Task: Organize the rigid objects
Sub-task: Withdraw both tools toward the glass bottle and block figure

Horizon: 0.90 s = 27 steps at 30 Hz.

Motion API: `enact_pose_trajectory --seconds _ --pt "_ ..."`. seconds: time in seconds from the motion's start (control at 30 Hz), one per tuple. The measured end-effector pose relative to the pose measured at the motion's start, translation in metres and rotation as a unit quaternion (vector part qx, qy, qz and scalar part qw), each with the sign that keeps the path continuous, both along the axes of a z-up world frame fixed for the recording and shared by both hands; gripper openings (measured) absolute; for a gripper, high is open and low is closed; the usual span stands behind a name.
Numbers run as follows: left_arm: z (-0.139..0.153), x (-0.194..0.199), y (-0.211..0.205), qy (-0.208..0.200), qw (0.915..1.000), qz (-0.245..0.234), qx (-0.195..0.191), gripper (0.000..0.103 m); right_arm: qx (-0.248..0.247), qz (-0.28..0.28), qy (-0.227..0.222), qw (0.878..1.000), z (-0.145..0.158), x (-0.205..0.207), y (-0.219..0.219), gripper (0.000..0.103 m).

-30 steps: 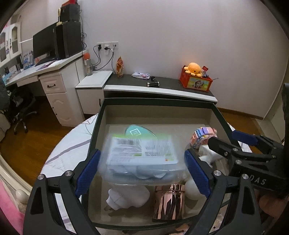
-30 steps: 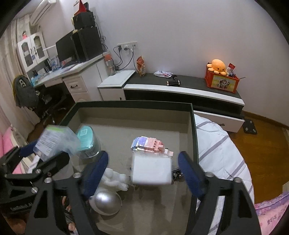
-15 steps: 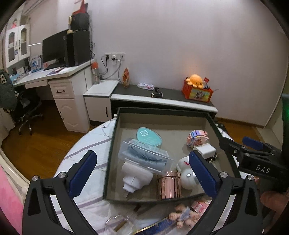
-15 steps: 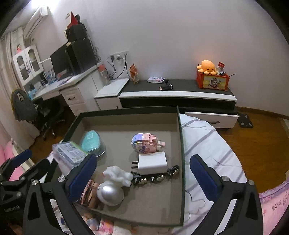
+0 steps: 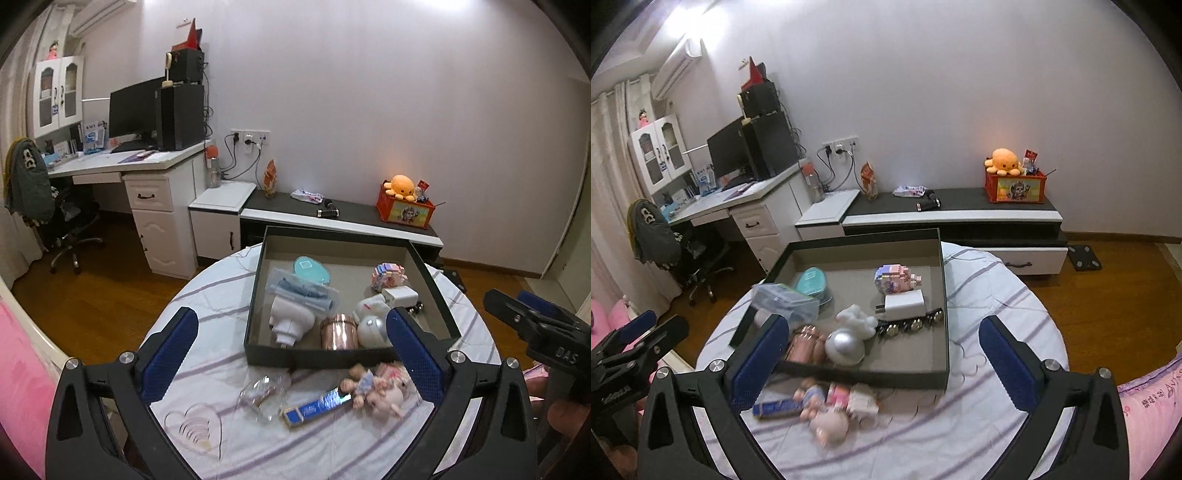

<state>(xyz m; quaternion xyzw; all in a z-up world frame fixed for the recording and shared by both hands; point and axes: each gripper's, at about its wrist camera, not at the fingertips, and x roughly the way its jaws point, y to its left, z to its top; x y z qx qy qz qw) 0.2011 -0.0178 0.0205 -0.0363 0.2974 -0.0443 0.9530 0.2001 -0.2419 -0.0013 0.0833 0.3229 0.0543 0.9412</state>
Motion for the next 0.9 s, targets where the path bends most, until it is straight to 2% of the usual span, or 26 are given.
enact_pose_trajectory --seconds 0.43,0.9 --pt "-0.001 -0.066 -0.002 0.009 0.9998 0.019 0.001 0.103 0.008 0.005 -0.018 1.0 0.005 -0.078 0.003 0.103" --pt "-0.002 -0.1 0.0 0.01 0.9998 0.019 0.0 0.103 0.001 0.018 -0.027 0.999 0.009 -0.11 0.014 0.103"
